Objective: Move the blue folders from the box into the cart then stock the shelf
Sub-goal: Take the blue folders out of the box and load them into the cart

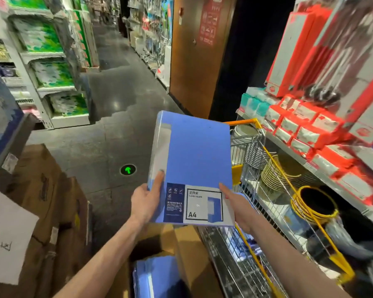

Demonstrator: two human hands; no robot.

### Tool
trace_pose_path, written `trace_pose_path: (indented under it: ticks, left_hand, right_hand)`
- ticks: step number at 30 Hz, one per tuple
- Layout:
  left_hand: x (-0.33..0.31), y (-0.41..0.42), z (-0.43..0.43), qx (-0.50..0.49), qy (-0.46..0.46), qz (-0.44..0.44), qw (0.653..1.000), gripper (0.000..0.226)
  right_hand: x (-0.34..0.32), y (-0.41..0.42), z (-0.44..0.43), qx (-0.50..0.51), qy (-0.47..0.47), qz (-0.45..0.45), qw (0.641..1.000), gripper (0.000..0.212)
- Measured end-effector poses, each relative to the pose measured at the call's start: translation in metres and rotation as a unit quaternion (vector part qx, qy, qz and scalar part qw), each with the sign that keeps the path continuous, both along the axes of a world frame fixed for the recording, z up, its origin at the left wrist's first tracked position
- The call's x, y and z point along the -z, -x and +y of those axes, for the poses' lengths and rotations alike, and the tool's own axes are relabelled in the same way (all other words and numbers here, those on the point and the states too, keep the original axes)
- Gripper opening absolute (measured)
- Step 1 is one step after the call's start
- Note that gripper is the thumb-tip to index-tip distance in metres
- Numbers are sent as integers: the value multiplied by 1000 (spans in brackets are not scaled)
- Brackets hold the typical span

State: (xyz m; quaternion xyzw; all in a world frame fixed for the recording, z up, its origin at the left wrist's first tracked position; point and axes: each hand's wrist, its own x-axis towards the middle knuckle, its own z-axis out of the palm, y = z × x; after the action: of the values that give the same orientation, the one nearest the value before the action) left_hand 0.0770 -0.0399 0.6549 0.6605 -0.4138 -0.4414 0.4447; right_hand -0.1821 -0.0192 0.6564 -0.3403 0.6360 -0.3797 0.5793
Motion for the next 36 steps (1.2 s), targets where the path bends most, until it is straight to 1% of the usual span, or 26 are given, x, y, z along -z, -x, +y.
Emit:
trace_pose_path:
  ticks: [2,4,5,6,7,8,10,13,15,17,20,22,24,25,26,27,28,30,31,32,33,34,35,36]
  left_hand:
    - [5,22,-5,-11,-30,15,999,86]
    - [13,45,-11,-27,-61,36,997,78]
    - [17,59,-15,-33,-81,55,995,78]
    - [23,69,-19,-37,-99,84,991,76]
    - [28,85,-24,-41,-115,99,988,73]
    - [35,106,-32,-45,-127,110,985,70]
    - [42,134,-39,-60,-138,127,980,67]
    - [55,196,-54,-74,-144,97,982,62]
    - [61,238,-62,-82,-160,75,981,61]
    - [70,278,-69,-73,-180,44,980,70]
    - [89,330,-80,-47,-211,20,976,71]
    - [97,351,-88,-22,-242,14,970,75]
    - [107,365,-95,27,-249,21,968,69]
    - [125,369,-102,44,-263,25,963,67]
    - [144,372,-108,64,-271,11,960,71]
    - [157,373,-111,85,-283,-23,955,78]
    - [160,373,-112,109,-286,-49,951,79]
    - [148,375,-115,160,-276,-103,942,63]
    - [138,375,-116,178,-266,-131,938,61]
    - [136,375,-119,190,-263,-155,933,64]
    - [136,373,-122,199,-262,-172,929,68]
    - [137,372,-125,210,-254,-183,926,71]
    - [141,370,-129,219,-247,-189,925,71]
    - [144,369,-132,226,-239,-199,923,70]
  right_hand:
    - [5,20,1,40,-6,-29,999,66]
    - [7,41,5,102,16,-95,990,57]
    - [9,53,5,132,21,-157,979,55]
    - [15,64,3,153,27,-220,963,58]
    - [22,78,3,176,35,-270,946,63]
    - [27,95,0,203,50,-315,926,64]
    - [32,104,-2,237,76,-358,900,60]
    - [47,126,-13,241,45,-337,909,67]
    - [65,143,-26,248,25,-319,914,55]
    - [85,163,-39,259,-7,-309,915,44]
    - [126,198,-59,315,-60,-302,898,36]
    - [149,221,-67,351,-92,-289,886,43]
    - [166,242,-72,366,-110,-270,884,46]
    - [175,252,-75,374,-115,-265,881,44]
    - [183,260,-78,387,-123,-263,875,42]
    - [188,265,-80,400,-129,-263,869,42]
    - [196,270,-81,412,-136,-266,861,45]
    - [219,280,-85,426,-147,-260,854,53]
    - [222,284,-86,429,-151,-248,856,55]
    - [235,290,-86,436,-158,-249,850,53]
    - [241,294,-87,427,-167,-240,856,48]
    - [245,298,-87,429,-181,-244,851,49]
    - [252,302,-87,430,-188,-270,841,60]
    - [263,309,-93,428,-209,-311,823,67]
